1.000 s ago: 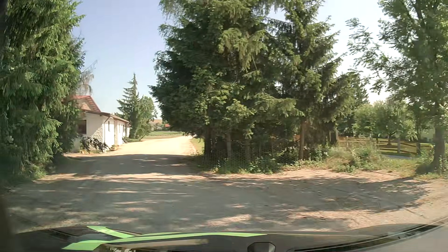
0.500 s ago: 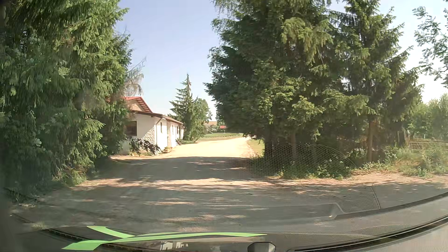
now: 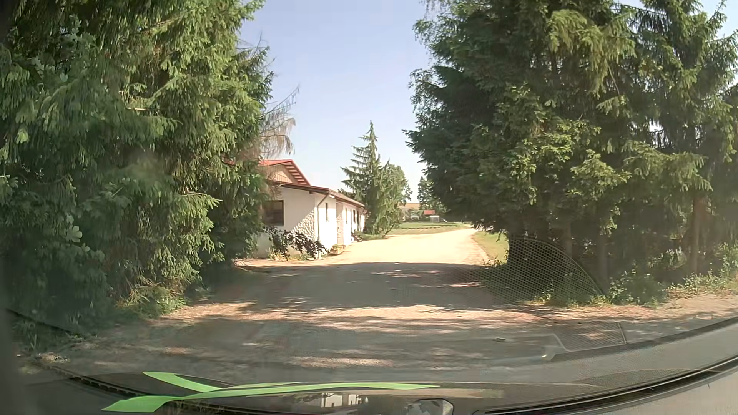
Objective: Follow the waypoints while adhering to traffic rules and regulations
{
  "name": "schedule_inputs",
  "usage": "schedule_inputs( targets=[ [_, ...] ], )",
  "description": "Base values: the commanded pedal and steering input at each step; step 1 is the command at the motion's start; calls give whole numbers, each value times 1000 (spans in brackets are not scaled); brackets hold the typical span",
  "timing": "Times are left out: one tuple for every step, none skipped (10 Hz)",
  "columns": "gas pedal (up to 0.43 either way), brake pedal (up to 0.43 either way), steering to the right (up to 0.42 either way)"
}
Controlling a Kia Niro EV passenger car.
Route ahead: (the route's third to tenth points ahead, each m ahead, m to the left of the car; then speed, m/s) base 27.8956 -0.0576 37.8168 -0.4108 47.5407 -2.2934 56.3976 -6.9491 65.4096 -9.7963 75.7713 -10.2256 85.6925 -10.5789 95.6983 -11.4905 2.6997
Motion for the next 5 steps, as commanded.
schedule_inputs(
  targets=[
    [79, 0, -193],
    [110, 0, -158],
    [130, 0, -141],
    [130, 0, -116],
    [130, 0, -90]
  ],
)
